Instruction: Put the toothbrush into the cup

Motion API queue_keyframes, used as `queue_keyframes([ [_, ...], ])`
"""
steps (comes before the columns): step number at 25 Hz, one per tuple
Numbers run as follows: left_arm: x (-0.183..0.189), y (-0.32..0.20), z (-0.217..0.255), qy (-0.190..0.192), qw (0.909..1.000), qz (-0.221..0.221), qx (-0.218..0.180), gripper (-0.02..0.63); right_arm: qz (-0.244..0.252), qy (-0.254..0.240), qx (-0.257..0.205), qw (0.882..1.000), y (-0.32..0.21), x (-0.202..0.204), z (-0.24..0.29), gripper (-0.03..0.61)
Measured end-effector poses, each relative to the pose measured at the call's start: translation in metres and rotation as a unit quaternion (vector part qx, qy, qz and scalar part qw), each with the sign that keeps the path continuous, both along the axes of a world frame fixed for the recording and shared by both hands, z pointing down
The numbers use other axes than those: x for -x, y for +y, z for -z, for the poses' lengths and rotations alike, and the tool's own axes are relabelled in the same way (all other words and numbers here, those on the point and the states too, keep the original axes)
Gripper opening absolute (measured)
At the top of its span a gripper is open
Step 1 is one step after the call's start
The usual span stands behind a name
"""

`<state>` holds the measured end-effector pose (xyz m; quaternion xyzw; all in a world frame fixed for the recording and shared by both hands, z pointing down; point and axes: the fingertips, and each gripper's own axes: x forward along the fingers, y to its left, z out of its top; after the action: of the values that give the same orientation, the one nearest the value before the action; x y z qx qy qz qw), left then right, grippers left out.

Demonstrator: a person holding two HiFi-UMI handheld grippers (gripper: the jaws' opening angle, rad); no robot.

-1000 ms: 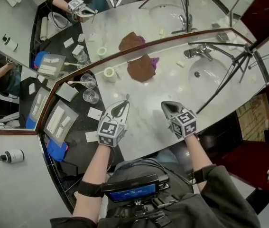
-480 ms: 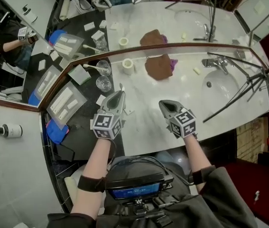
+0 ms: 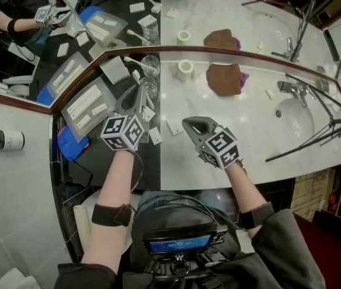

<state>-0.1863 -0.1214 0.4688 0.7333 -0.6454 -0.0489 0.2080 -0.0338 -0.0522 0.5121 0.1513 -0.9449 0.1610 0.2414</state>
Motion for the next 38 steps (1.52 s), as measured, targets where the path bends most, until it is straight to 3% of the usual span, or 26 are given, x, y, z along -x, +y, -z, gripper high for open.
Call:
queue_keyframes([
  [7,0.046,-0.021,-0.010,0.023,0.9986,0.043,-0.022,0.026,0.088,0.018,0.004,0.996,0.022,0.053,-0.020,0.003],
  [14,0.069,-0.040,-0.024,0.033,0.9970,0.059,-0.038,0.026,0.126,0.021,0.011,0.992,0.032,0.087,-0.041,0.003],
  [25,0.078,-0.049,-0.047,0.047,0.9955,0.073,-0.038,0.026,0.129,0.023,0.022,0.991,0.032,0.102,-0.059,0.003],
  [38,0.067,-0.047,-0.091,0.031,0.9972,0.065,0.015,0.026,0.111,0.028,0.030,0.993,0.027,0.096,-0.070,0.003],
])
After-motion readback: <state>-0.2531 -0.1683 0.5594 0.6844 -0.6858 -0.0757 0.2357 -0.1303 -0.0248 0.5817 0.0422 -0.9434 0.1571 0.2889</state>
